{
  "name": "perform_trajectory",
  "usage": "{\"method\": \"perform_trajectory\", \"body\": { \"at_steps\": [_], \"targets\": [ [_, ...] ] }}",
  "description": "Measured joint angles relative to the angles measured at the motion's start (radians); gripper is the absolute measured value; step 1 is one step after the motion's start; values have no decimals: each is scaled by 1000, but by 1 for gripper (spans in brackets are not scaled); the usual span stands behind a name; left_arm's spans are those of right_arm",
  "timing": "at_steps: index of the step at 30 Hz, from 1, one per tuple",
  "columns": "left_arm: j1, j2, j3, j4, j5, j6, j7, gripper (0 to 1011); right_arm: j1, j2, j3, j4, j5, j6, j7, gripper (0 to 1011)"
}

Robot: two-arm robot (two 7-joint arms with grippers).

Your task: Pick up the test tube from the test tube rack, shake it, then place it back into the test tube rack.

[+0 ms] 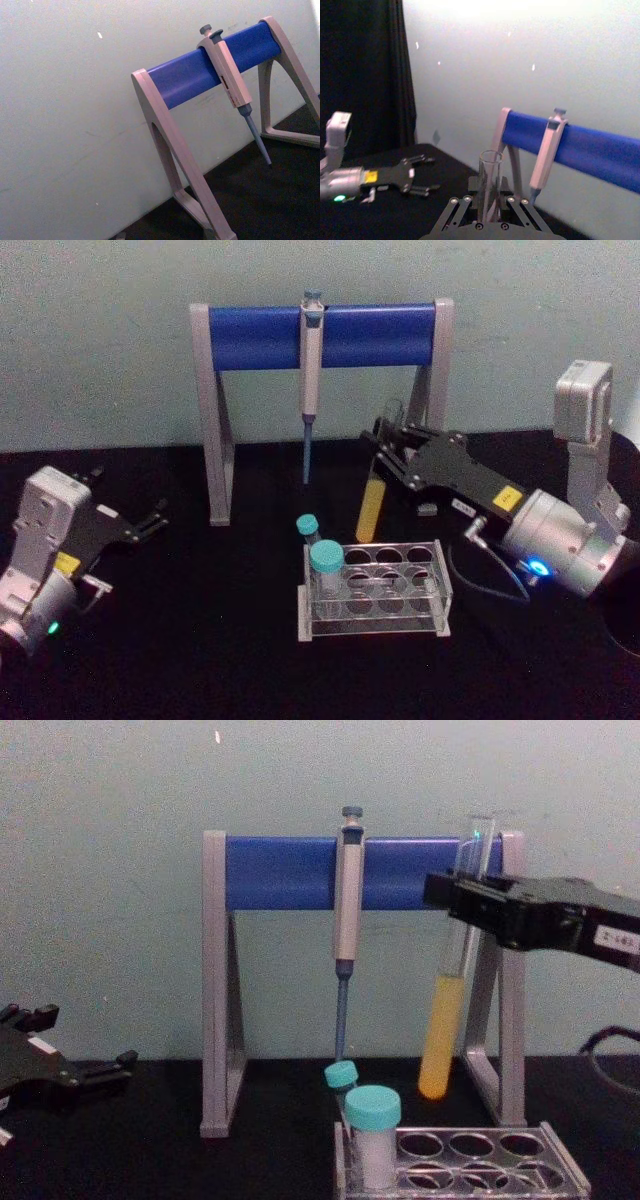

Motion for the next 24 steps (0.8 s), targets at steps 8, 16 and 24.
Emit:
{"method": "perform_trajectory", "body": {
  "at_steps": [8, 16, 24],
  "targets": [
    [0, 0, 0, 0, 0, 0, 0, 1001, 43, -32, -9, 63, -52, -70, -42, 232],
    [0, 0, 0, 0, 0, 0, 0, 1001, 45, -36, 2, 71, -93, -77, -67, 232],
    [0, 0, 0, 0, 0, 0, 0, 1001, 19, -15, 25, 38, -118, -56, -84, 232]
  ]
}}
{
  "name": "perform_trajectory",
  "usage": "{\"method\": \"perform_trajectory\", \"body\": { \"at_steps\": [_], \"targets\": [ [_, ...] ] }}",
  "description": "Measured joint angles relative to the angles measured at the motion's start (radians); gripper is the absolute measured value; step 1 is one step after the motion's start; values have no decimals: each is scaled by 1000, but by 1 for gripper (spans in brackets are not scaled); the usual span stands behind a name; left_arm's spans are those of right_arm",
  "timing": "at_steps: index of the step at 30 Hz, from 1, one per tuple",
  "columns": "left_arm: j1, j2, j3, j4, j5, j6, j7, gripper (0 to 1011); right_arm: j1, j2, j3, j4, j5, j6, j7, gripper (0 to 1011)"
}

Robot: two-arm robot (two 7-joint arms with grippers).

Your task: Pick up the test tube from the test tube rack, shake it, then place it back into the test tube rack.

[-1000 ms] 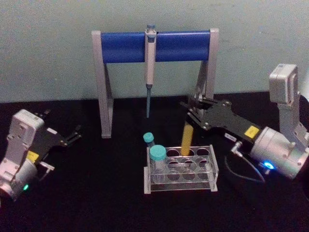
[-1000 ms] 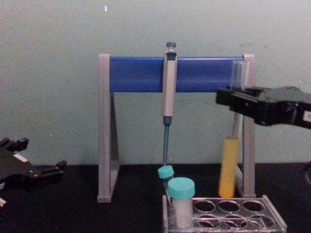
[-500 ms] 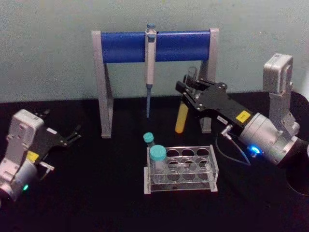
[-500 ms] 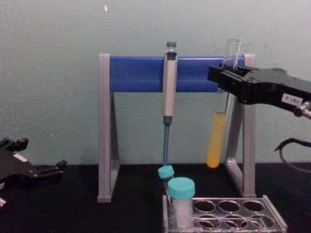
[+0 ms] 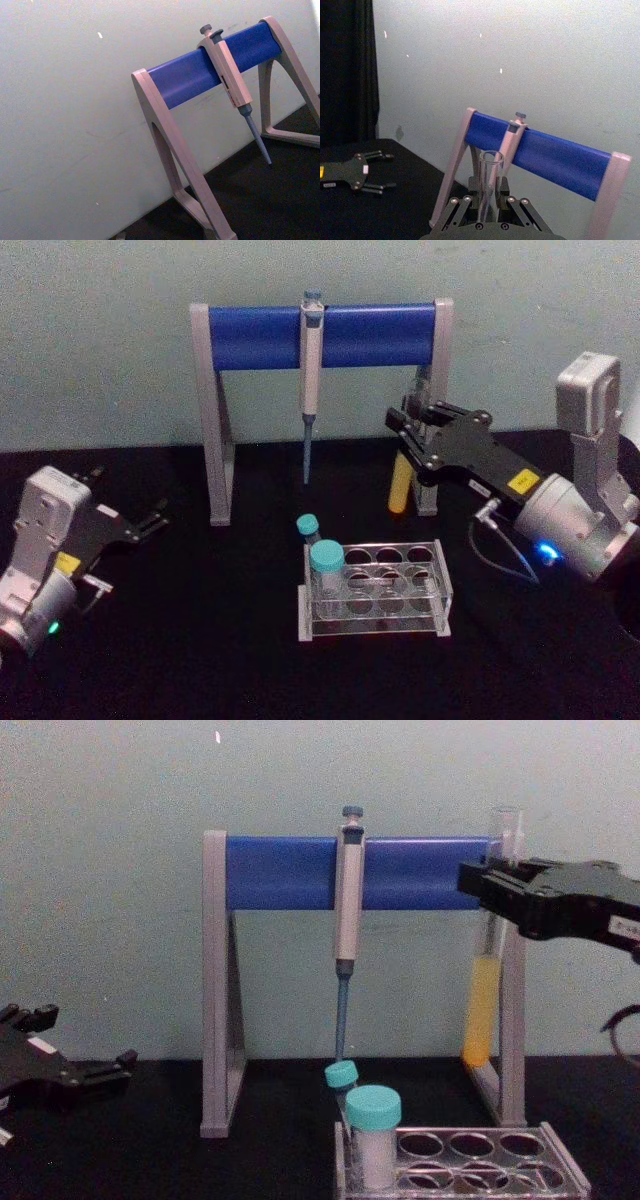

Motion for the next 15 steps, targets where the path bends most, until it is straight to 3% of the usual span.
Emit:
{"method": "perform_trajectory", "body": {
  "at_steps": [8, 15],
  "targets": [
    [0, 0, 0, 0, 0, 0, 0, 1001, -60, 40, 33, -73, -4, 53, -14, 232],
    [0, 0, 0, 0, 0, 0, 0, 1001, -107, 73, 36, -138, 42, 122, 13, 232]
  ]
}}
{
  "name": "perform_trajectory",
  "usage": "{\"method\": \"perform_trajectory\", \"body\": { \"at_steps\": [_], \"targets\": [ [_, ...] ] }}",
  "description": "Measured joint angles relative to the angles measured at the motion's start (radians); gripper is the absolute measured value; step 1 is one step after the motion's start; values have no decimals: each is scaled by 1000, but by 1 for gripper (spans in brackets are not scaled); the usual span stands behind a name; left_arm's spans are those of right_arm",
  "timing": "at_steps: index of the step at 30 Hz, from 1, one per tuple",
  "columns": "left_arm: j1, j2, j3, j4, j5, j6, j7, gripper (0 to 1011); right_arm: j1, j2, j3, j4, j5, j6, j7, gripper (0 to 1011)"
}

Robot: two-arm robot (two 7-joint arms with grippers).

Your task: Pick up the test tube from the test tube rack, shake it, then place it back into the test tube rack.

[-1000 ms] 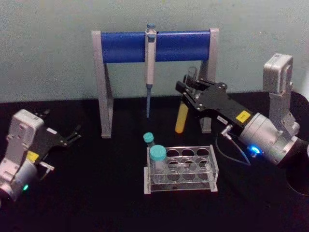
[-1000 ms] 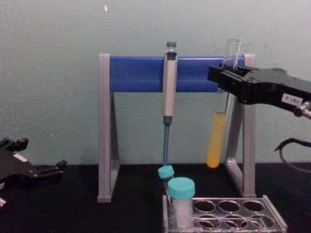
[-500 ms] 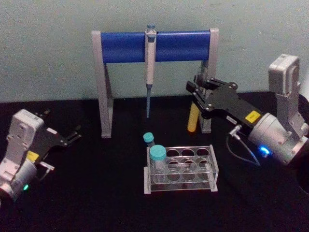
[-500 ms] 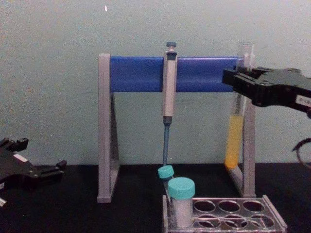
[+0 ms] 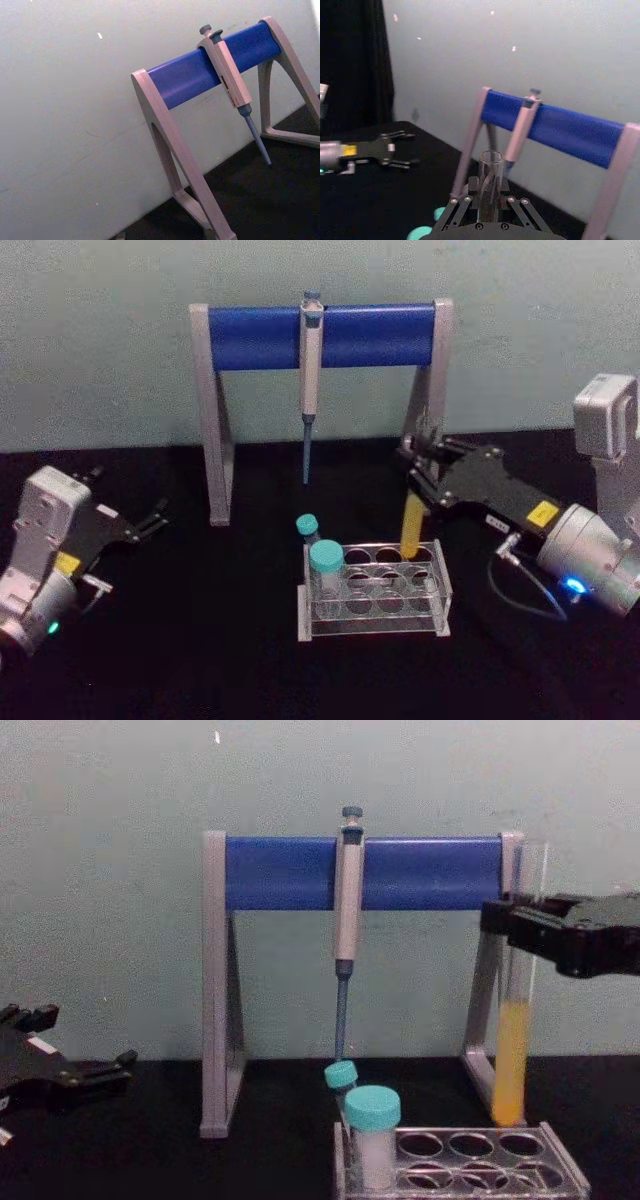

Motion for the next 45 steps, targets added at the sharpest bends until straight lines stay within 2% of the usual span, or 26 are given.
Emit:
{"method": "perform_trajectory", "body": {
  "at_steps": [6, 11, 14, 20, 26, 45],
  "targets": [
    [0, 0, 0, 0, 0, 0, 0, 1001, 9, -13, -24, 4, 58, 6, 41, 232],
    [0, 0, 0, 0, 0, 0, 0, 1001, 61, -57, -55, 65, 77, -56, 55, 232],
    [0, 0, 0, 0, 0, 0, 0, 1001, 89, -78, -65, 101, 71, -90, 51, 232],
    [0, 0, 0, 0, 0, 0, 0, 1001, 123, -101, -70, 151, 39, -121, 25, 232],
    [0, 0, 0, 0, 0, 0, 0, 1001, 129, -105, -63, 166, 22, -118, 4, 232],
    [0, 0, 0, 0, 0, 0, 0, 1001, 114, -100, -47, 149, 5, -96, -7, 232]
  ]
}}
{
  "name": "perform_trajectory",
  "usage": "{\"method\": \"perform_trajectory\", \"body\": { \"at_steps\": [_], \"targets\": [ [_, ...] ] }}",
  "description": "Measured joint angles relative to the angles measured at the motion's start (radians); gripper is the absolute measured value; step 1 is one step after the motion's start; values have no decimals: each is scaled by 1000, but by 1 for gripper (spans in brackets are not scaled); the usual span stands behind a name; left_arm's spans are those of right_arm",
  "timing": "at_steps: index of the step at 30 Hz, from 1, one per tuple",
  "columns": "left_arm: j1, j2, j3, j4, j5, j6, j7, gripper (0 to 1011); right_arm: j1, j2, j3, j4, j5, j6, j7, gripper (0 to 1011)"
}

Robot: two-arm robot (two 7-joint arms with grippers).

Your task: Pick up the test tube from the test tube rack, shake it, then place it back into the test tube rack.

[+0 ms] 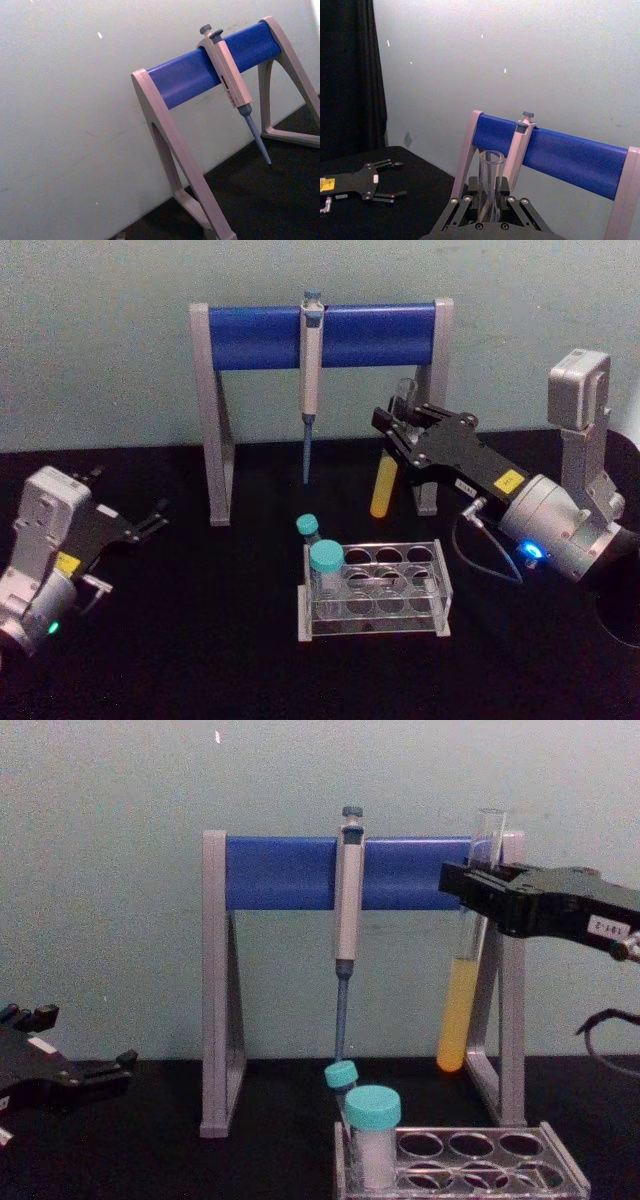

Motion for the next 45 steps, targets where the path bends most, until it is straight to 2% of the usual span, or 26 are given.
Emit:
{"method": "perform_trajectory", "body": {
  "at_steps": [12, 27, 45],
  "targets": [
    [0, 0, 0, 0, 0, 0, 0, 1001, -13, 8, 1, -22, 0, 16, 7, 232],
    [0, 0, 0, 0, 0, 0, 0, 1001, -54, 46, -23, -88, 53, 52, 48, 232],
    [0, 0, 0, 0, 0, 0, 0, 1001, -51, 65, -65, -62, 54, 54, 59, 232]
  ]
}}
